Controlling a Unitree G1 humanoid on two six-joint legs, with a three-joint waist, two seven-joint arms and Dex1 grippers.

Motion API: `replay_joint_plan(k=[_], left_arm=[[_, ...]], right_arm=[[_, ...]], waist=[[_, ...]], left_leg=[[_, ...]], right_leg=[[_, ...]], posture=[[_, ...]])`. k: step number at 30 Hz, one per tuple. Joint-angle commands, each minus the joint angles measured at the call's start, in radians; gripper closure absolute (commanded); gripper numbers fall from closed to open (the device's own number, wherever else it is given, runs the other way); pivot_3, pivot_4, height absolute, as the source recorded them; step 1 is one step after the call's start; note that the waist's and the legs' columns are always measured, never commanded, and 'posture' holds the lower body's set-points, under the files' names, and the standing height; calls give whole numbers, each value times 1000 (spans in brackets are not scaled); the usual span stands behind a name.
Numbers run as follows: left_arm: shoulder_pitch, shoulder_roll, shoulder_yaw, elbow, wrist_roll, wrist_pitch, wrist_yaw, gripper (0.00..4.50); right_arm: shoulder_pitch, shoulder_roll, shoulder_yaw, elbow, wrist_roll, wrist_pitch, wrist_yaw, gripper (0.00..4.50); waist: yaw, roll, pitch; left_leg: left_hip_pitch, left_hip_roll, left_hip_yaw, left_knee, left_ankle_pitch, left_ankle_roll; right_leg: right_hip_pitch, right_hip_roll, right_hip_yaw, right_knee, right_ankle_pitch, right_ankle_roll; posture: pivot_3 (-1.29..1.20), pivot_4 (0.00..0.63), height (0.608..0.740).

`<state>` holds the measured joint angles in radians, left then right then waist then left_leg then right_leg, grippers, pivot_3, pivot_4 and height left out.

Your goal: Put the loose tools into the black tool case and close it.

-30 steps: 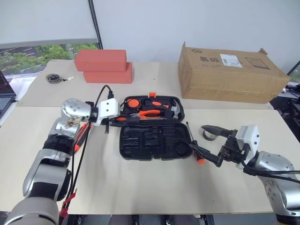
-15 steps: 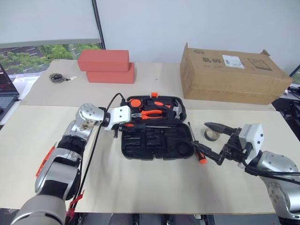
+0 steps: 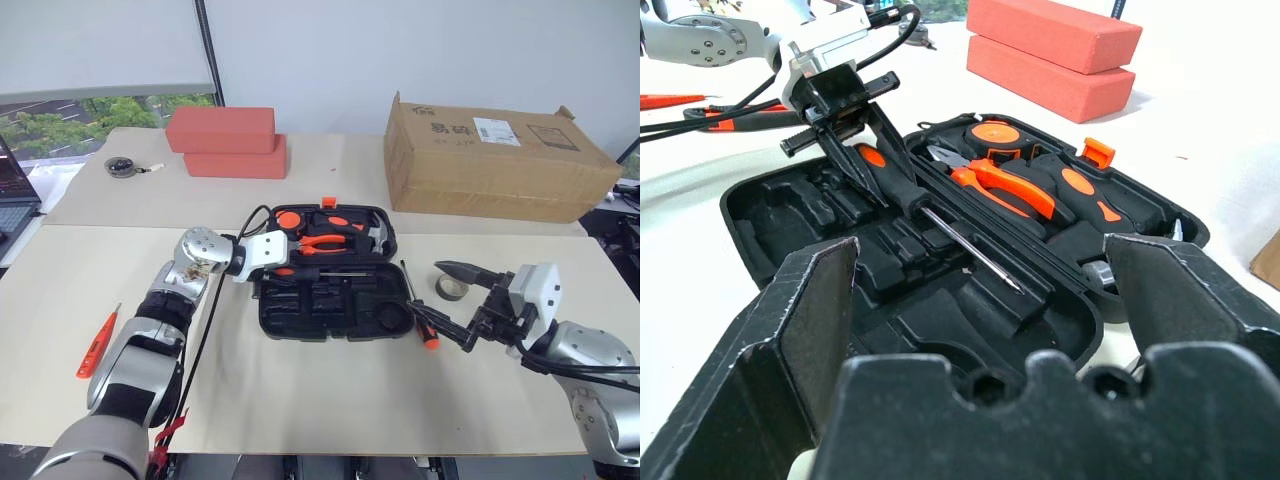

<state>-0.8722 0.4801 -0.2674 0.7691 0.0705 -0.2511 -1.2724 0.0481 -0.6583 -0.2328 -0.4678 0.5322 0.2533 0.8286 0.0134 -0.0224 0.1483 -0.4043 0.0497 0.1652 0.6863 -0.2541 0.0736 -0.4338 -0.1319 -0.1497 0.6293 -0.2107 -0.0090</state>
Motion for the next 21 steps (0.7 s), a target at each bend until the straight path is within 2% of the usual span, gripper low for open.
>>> replay_joint_plan(k=[1,2,3,8,9,10,15,20,21], left_arm=[[-23,-3,2,12,3,18,0,3514],[-22,-1,5,12,1,21,-1,3514],[-21,2,10,8,-3,24,-1,2500],[-27,13,44,-37,-25,20,19,932],[-26,15,53,-54,-36,28,15,729],[-25,18,65,-80,-51,42,16,252],[-22,46,131,-251,-119,117,35,252],[-4,37,190,-342,-149,204,150,252],[5,20,211,-365,-165,251,195,501]], right_arm=[[-4,-5,-15,-21,5,-12,0,0],[-3,-4,-15,-21,5,-13,0,0],[-2,-4,-14,-20,5,-14,1,0],[-10,-1,-5,-9,2,-21,5,0],[-11,0,-3,-8,1,-22,6,0],[-12,1,-1,-6,1,-24,6,0],[-15,4,7,6,-3,-35,12,0],[-16,14,17,15,-12,-47,13,0],[-14,17,19,16,-14,-51,14,0]], waist=[[0,0,0],[-1,0,0],[-1,0,0],[-1,1,0],[-1,1,0],[-1,1,0],[-2,1,0],[-1,1,-1],[-1,1,-1]], left_leg=[[0,0,0,0,0,0],[0,0,0,0,0,0],[0,0,0,0,0,0],[0,0,-1,1,0,1],[0,0,-1,2,1,1],[0,0,-2,2,1,1],[-1,0,-2,2,2,2],[-1,0,-2,2,5,-4],[-1,0,-2,2,5,-4]], right_leg=[[0,0,0,0,0,0],[0,0,0,0,0,0],[0,0,0,0,0,0],[1,0,0,1,1,-1],[1,0,0,1,1,-1],[1,0,0,1,2,-1],[0,0,0,1,3,-1],[1,0,1,0,3,-2],[1,0,1,0,3,-1]], posture=[[0,150,712],[0,150,712],[0,150,712],[0,150,712],[0,150,712],[0,150,712],[0,150,712],[0,150,712],[0,150,712]])
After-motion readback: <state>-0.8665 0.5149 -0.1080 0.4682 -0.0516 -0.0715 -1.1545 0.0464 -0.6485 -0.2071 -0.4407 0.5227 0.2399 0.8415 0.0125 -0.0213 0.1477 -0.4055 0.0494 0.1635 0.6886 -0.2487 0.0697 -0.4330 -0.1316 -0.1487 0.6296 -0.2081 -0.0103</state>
